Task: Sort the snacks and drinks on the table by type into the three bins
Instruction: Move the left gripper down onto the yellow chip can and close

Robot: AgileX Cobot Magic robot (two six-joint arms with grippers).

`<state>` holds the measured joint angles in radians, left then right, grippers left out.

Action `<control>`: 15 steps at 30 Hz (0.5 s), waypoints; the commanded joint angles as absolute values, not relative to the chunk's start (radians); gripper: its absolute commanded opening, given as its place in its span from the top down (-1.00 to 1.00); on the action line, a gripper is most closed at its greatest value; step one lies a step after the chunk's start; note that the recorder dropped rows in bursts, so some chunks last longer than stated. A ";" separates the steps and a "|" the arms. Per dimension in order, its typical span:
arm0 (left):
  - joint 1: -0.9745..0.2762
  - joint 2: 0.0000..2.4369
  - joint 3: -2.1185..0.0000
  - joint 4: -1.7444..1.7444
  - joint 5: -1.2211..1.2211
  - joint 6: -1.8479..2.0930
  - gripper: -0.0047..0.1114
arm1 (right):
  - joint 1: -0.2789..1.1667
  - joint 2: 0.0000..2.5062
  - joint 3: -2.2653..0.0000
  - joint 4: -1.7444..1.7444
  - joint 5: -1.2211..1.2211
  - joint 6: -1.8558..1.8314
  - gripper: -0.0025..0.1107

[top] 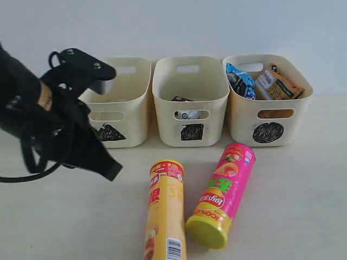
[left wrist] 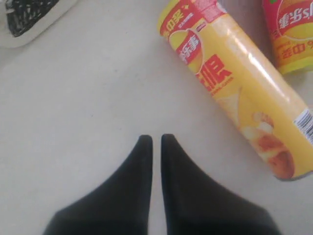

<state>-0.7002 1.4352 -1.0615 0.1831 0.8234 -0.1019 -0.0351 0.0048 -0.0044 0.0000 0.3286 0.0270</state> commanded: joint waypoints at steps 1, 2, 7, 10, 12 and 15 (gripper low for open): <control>-0.733 1.566 -1.172 0.145 0.766 -0.149 0.84 | -0.038 0.000 0.000 -0.009 0.322 0.024 0.96; -0.733 1.614 -1.216 0.126 0.762 -0.151 0.83 | -0.038 0.000 0.000 -0.009 0.322 0.024 0.96; -0.731 1.766 -1.334 0.096 0.732 -0.269 0.15 | -0.038 0.000 0.000 -0.009 0.322 0.024 0.96; -0.731 1.822 -1.349 0.062 0.734 -0.271 -0.32 | -0.038 0.000 0.000 -0.009 0.322 0.024 0.96; -0.731 1.842 -1.349 0.064 0.721 -0.276 -0.50 | -0.038 0.000 0.000 -0.009 0.322 0.024 0.96; -0.725 1.865 -1.349 0.064 0.684 -0.341 -0.54 | -0.038 0.000 0.000 -0.009 0.322 0.024 0.96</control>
